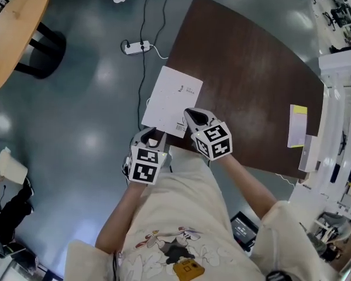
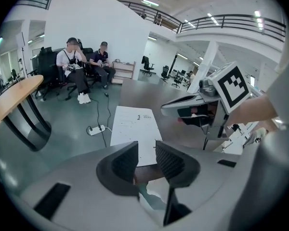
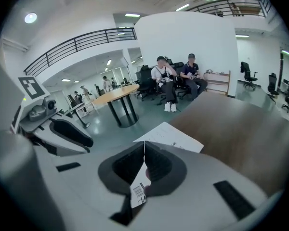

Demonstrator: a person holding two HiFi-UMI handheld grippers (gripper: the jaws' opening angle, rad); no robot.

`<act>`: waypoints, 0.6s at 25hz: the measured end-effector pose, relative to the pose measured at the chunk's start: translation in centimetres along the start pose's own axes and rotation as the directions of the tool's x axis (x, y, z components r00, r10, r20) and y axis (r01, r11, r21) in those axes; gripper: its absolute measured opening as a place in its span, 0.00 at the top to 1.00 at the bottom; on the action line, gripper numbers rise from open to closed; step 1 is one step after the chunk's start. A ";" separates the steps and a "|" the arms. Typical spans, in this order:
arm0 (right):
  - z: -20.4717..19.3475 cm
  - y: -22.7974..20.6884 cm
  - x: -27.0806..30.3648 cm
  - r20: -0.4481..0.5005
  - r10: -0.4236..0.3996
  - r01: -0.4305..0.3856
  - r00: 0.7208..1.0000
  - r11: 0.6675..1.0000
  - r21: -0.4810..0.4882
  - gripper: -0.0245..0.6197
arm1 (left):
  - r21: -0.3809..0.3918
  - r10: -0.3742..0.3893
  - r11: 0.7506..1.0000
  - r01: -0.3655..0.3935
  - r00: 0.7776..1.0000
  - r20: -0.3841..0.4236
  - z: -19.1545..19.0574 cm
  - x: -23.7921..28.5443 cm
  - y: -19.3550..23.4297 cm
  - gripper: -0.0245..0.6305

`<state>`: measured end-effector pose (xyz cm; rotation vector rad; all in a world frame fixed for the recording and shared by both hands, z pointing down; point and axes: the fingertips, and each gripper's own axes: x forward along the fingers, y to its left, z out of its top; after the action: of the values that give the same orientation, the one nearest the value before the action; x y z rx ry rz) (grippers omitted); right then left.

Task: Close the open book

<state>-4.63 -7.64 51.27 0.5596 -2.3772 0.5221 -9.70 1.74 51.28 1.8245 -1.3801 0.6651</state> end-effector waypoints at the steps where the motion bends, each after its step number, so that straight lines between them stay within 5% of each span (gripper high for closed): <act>1: 0.0 0.0 -0.8 0.013 -0.019 0.018 1.000 1.000 0.013 0.95 | 0.000 0.004 1.000 -0.004 1.000 0.008 0.1 -0.3 0.0 0.81; 5: 0.5 0.6 -3.8 0.058 -0.061 0.059 0.996 0.998 0.038 0.95 | -0.006 -0.023 1.000 0.024 0.999 0.043 0.7 -0.8 -0.6 0.95; 15: 1.3 2.3 -8.4 0.101 -0.111 0.105 0.989 0.992 0.065 0.95 | 0.077 -0.132 0.989 0.126 0.988 0.085 2.7 -1.8 -3.4 0.95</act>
<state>-0.50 -4.18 44.27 0.7549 -2.4196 0.5278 -7.06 1.11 47.50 2.0035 -1.2971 0.5771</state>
